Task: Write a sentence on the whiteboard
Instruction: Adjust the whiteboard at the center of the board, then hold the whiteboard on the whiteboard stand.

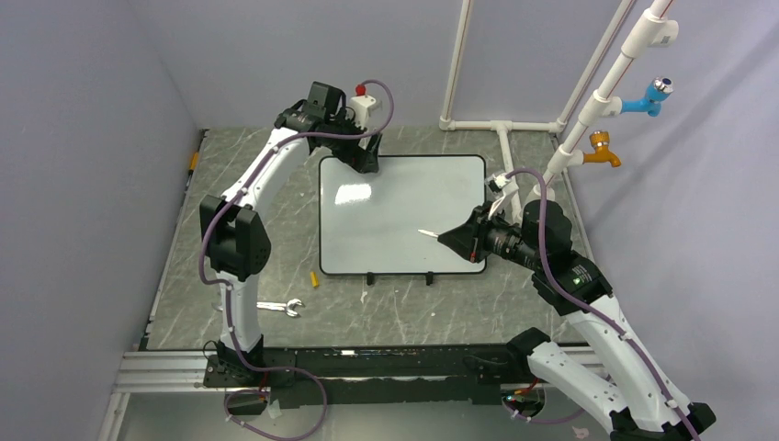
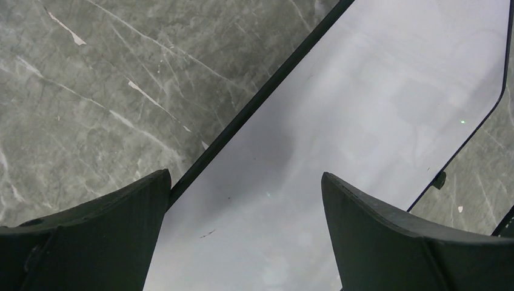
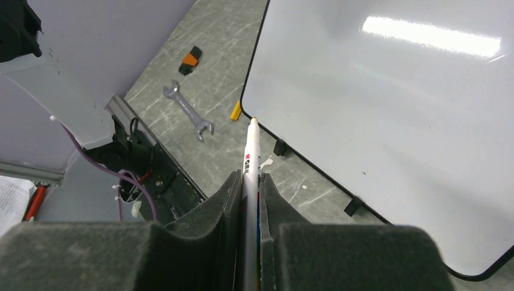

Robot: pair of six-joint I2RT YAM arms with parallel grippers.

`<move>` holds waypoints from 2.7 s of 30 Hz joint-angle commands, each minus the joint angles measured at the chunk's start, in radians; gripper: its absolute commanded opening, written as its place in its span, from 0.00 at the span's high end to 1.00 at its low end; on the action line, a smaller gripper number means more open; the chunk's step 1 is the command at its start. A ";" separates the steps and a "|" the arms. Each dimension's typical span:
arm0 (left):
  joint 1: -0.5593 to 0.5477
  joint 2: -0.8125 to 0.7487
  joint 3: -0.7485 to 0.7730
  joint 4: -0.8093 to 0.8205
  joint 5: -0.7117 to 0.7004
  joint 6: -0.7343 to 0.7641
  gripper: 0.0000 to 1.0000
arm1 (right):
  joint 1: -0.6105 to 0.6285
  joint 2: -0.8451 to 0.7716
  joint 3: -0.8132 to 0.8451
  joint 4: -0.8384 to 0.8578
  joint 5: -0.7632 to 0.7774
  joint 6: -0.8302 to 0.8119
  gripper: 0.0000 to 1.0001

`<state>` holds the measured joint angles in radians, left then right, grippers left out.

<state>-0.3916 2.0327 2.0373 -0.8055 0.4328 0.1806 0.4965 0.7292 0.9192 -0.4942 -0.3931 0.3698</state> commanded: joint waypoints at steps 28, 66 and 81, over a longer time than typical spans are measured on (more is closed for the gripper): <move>-0.009 -0.187 -0.262 -0.018 0.149 -0.016 0.15 | -0.003 -0.017 0.039 0.018 -0.007 0.024 1.00; 0.056 -0.174 -0.348 -0.029 0.505 -0.095 0.50 | -0.003 0.074 0.054 0.050 -0.036 0.006 1.00; 0.056 -0.167 -0.331 -0.042 0.496 -0.104 0.95 | -0.003 0.085 0.035 0.090 -0.070 0.024 1.00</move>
<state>-0.3248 1.8679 1.6608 -0.8543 0.9237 0.0639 0.4957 0.8120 0.9306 -0.4671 -0.4316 0.3855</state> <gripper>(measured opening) 0.142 0.141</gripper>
